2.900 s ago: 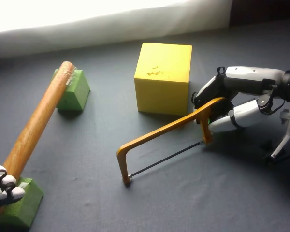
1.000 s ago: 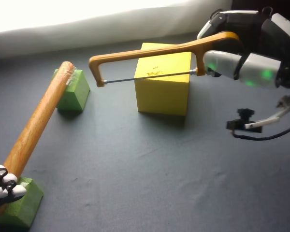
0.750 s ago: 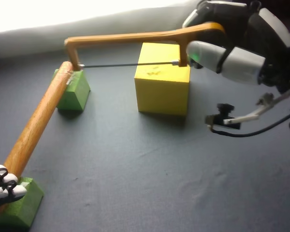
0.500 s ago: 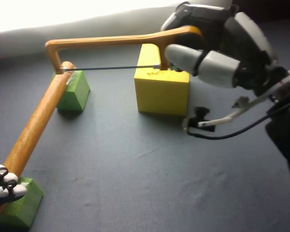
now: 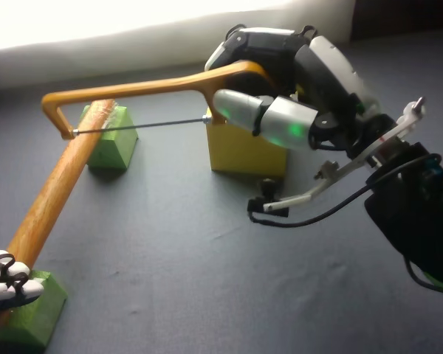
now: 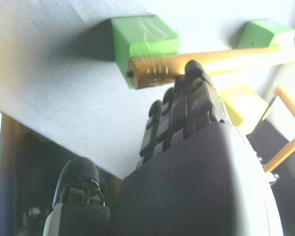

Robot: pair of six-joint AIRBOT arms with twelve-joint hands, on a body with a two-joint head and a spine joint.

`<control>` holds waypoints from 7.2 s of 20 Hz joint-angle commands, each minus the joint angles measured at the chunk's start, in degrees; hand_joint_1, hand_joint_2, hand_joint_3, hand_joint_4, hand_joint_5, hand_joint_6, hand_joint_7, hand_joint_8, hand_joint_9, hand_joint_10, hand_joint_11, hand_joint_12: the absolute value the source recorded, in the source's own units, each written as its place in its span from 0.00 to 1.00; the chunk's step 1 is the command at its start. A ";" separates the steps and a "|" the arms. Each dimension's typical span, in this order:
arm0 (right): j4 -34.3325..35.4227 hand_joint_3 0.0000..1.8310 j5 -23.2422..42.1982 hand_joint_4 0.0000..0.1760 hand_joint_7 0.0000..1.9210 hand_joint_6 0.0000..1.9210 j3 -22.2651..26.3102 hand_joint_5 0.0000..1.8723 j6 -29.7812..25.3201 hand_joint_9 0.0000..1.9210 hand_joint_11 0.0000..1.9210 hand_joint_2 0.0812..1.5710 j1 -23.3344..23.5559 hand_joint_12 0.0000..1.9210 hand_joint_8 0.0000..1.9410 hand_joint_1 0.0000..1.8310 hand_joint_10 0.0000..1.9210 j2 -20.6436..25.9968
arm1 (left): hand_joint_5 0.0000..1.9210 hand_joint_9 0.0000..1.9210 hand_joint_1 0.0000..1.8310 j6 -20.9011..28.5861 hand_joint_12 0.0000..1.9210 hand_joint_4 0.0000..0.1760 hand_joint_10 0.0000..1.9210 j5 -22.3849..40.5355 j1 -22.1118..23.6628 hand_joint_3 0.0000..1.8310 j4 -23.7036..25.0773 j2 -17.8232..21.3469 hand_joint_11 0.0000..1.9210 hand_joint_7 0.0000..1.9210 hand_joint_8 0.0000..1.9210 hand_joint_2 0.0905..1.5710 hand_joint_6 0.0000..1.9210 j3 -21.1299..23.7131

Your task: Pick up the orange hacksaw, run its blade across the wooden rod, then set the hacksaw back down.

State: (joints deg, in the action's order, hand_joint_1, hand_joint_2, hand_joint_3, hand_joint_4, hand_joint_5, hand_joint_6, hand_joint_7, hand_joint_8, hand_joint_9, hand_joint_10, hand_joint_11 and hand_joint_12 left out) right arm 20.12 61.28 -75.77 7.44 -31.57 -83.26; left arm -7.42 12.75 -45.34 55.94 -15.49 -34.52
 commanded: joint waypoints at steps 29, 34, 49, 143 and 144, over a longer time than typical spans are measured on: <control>-0.61 0.00 -0.24 0.00 0.52 0.56 -0.71 0.41 5.79 0.55 0.51 0.73 2.35 0.72 0.62 0.68 0.54 -6.85 | 0.00 0.01 0.02 -0.01 0.00 0.00 0.00 1.40 0.75 0.00 -0.62 -0.13 0.00 0.01 0.00 0.78 0.00 -0.73; 1.75 0.00 -2.73 0.00 0.51 0.60 -1.23 0.39 7.63 0.53 0.49 0.74 4.48 0.73 0.63 0.68 0.56 -9.85 | 0.00 0.00 0.03 -0.01 0.00 0.00 0.00 1.41 0.85 0.00 -0.62 -0.14 0.00 0.00 0.00 0.79 0.00 -0.74; 3.07 0.00 -4.24 0.00 0.52 0.56 -2.71 0.43 9.13 0.55 0.49 0.72 5.69 0.73 0.61 0.68 0.54 -14.65 | 0.00 0.01 0.03 -0.01 0.00 0.00 0.00 1.42 0.88 0.00 -0.62 -0.14 0.00 0.01 0.00 0.78 0.00 -0.75; 6.25 0.00 20.11 0.00 0.09 0.00 22.68 0.15 10.17 0.03 0.00 0.55 -18.75 0.24 0.00 0.40 0.00 10.06 | 0.00 0.00 0.04 -0.02 0.00 0.00 0.00 2.68 1.47 0.00 -0.62 -0.12 0.00 0.00 0.00 0.79 0.00 -0.84; 3.60 0.00 17.25 0.00 0.08 0.00 22.69 0.16 10.44 0.03 0.00 0.55 -16.22 0.22 0.00 0.40 0.00 11.64 | 0.00 0.00 0.02 -0.02 0.00 0.00 0.00 2.68 1.49 0.00 -0.62 -0.12 0.00 0.00 0.00 0.79 0.00 -0.84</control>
State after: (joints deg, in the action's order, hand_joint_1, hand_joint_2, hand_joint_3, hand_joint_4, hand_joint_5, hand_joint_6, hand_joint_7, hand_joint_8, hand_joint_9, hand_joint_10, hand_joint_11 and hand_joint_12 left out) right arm 27.05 74.26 -53.32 18.20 -48.05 -71.70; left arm -7.42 13.74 -44.40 56.01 -15.79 -35.29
